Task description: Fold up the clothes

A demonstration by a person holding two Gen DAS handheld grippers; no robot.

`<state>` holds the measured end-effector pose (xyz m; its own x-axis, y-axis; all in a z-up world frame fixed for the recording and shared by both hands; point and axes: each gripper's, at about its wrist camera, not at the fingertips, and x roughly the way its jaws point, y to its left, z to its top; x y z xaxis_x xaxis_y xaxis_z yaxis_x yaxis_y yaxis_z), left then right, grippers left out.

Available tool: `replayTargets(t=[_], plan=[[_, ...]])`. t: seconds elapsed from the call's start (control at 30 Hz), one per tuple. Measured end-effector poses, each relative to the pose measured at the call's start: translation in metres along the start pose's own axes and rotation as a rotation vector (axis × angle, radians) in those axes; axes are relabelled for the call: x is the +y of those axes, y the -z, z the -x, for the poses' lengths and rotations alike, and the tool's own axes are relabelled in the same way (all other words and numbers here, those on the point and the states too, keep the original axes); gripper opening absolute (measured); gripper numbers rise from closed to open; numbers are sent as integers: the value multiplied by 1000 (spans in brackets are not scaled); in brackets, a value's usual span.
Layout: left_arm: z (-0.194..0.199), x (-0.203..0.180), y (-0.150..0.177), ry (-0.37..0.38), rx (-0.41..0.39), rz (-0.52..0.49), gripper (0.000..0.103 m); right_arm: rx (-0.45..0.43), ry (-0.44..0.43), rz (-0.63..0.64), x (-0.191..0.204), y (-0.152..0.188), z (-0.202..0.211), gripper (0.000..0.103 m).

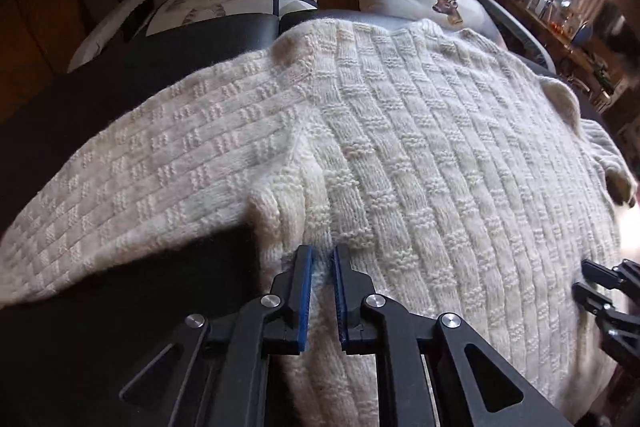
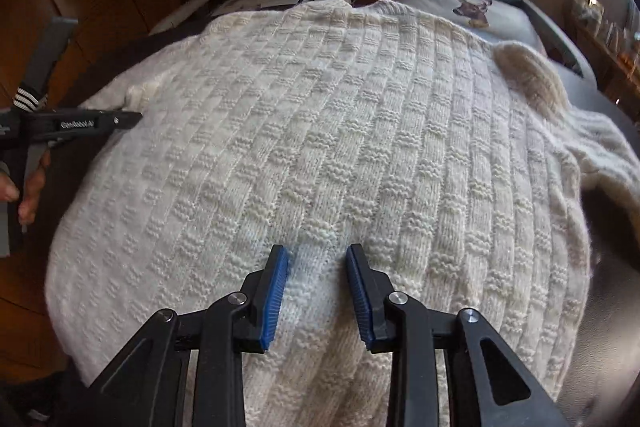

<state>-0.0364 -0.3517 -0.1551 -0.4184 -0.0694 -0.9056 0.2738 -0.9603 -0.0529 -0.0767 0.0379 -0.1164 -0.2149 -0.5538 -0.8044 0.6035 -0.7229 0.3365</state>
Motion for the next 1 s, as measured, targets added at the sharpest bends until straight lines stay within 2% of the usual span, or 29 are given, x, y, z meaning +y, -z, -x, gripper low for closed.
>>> replayTargets(t=[0.1, 0.2, 0.27, 0.37, 0.5, 0.6, 0.67, 0.83, 1.0], plan=[[9, 3, -5, -4, 18, 53, 11, -53, -75, -86, -24, 4, 19, 32], [34, -10, -6, 57, -27, 83, 11, -107, -151, -171, -48, 9, 37, 32], [39, -32, -10, 86, -47, 66, 13, -186, -135, -282, -96, 13, 72, 32], [32, -72, -17, 148, -31, 23, 17, -319, -87, -466, -180, 18, 133, 33], [19, -137, -16, 207, 7, -72, 17, -475, -138, -766, -301, 40, 185, 33], [6, -180, -16, 239, 48, -130, 17, -498, -165, -949, -371, 43, 190, 34], [1, -202, -14, 247, 67, -166, 17, -510, -179, -1018, -403, 39, 186, 34], [-8, -229, -10, 221, 75, -231, 23, -506, -175, -1117, -440, 25, 158, 33], [-10, -224, -17, 247, 94, -207, 26, -513, -172, -1171, -459, 20, 143, 33]])
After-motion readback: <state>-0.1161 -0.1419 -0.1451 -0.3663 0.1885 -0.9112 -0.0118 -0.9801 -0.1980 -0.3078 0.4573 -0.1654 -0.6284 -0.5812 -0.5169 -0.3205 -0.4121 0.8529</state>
